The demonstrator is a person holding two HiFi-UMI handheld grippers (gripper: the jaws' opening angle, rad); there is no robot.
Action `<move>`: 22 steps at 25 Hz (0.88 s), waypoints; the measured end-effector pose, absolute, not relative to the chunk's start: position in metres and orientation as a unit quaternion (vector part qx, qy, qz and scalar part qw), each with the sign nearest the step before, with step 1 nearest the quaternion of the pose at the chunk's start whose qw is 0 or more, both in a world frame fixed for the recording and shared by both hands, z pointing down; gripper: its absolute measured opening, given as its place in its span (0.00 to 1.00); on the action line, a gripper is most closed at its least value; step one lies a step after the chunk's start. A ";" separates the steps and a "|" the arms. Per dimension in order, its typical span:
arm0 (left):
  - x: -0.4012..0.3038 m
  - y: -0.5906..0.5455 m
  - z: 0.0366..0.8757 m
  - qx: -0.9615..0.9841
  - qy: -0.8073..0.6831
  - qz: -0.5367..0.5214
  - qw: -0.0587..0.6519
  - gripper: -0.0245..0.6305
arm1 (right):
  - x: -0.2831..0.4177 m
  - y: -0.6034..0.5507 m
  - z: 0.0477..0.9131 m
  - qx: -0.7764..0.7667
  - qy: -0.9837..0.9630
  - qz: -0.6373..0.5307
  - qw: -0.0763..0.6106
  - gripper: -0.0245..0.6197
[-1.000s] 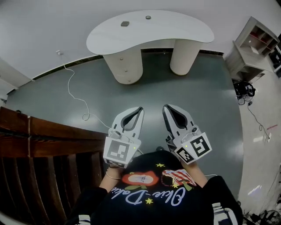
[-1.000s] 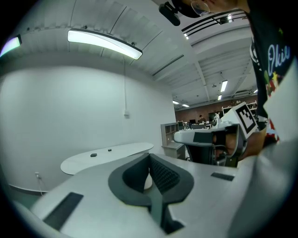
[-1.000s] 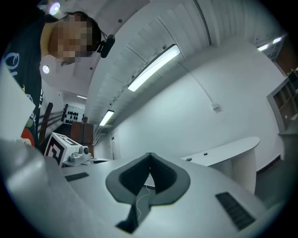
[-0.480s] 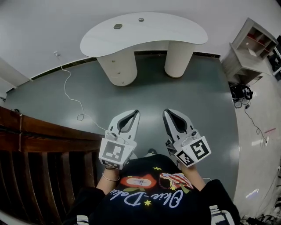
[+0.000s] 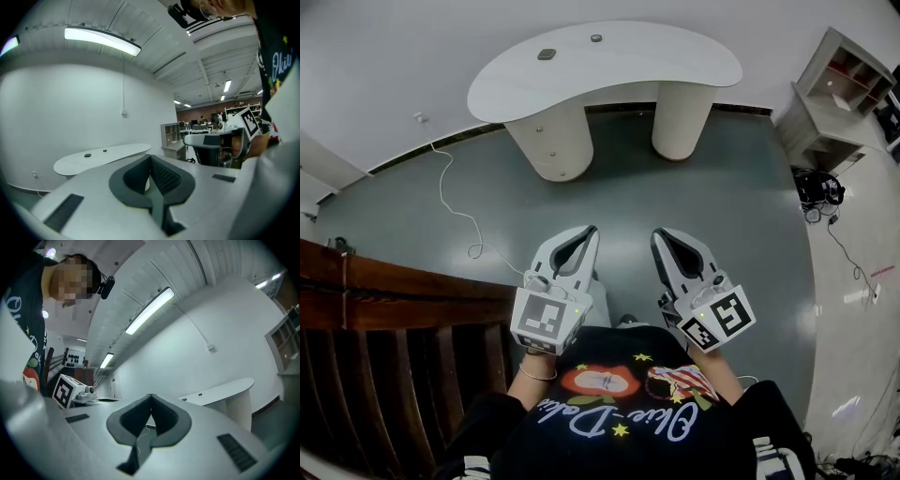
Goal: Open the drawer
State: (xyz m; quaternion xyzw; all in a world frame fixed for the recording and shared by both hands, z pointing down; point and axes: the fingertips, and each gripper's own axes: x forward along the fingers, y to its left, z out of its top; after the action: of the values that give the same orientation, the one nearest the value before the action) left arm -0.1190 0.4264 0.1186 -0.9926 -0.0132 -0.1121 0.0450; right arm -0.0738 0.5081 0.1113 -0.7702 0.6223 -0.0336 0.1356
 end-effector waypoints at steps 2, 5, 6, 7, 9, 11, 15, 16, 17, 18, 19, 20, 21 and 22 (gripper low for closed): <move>-0.113 0.422 0.120 -0.992 -0.019 -0.116 0.047 0.04 | -0.069 0.502 0.112 -0.771 0.622 -0.035 0.132 0.03; -0.099 0.413 0.125 -0.992 -0.030 -0.117 0.039 0.04 | -0.058 0.490 0.113 -0.772 0.622 -0.037 0.127 0.03; -0.093 0.409 0.125 -0.992 -0.034 -0.116 0.039 0.04 | -0.054 0.486 0.112 -0.772 0.622 -0.036 0.126 0.03; -0.087 0.404 0.125 -0.992 -0.036 -0.113 0.041 0.04 | -0.051 0.480 0.112 -0.772 0.622 -0.036 0.123 0.03; -0.075 0.392 0.124 -0.992 -0.040 -0.110 0.043 0.04 | -0.042 0.468 0.113 -0.772 0.623 -0.038 0.117 0.03; -0.065 0.378 0.124 -0.992 -0.042 -0.110 0.043 0.04 | -0.032 0.453 0.115 -0.773 0.622 -0.043 0.114 0.03; -0.050 0.345 0.129 -0.992 -0.043 -0.111 0.037 0.04 | -0.013 0.422 0.118 -0.777 0.618 -0.049 0.113 0.03; -0.046 0.336 0.129 -0.992 -0.042 -0.111 0.036 0.04 | -0.008 0.415 0.117 -0.777 0.617 -0.048 0.113 0.03; -0.041 0.327 0.129 -0.992 -0.041 -0.110 0.036 0.04 | -0.003 0.406 0.117 -0.778 0.616 -0.048 0.111 0.03; -0.036 0.317 0.129 -0.993 -0.041 -0.109 0.036 0.04 | 0.001 0.398 0.117 -0.779 0.616 -0.048 0.108 0.03; -0.032 0.309 0.129 -0.993 -0.042 -0.109 0.035 0.04 | 0.005 0.389 0.118 -0.780 0.615 -0.050 0.106 0.03; -0.029 0.300 0.130 -0.993 -0.043 -0.108 0.034 0.04 | 0.008 0.381 0.119 -0.780 0.615 -0.051 0.105 0.03; -0.025 0.291 0.131 -0.993 -0.043 -0.109 0.033 0.04 | 0.012 0.372 0.119 -0.780 0.615 -0.053 0.104 0.03; -0.023 0.283 0.132 -0.993 -0.043 -0.110 0.032 0.04 | 0.015 0.362 0.120 -0.779 0.616 -0.054 0.103 0.03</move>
State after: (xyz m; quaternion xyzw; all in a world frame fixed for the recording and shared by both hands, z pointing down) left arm -0.0227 0.2827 0.1324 -0.9925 -0.0428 -0.1098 0.0321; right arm 0.0148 0.3624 0.1200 -0.7791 0.6160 -0.0538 0.1031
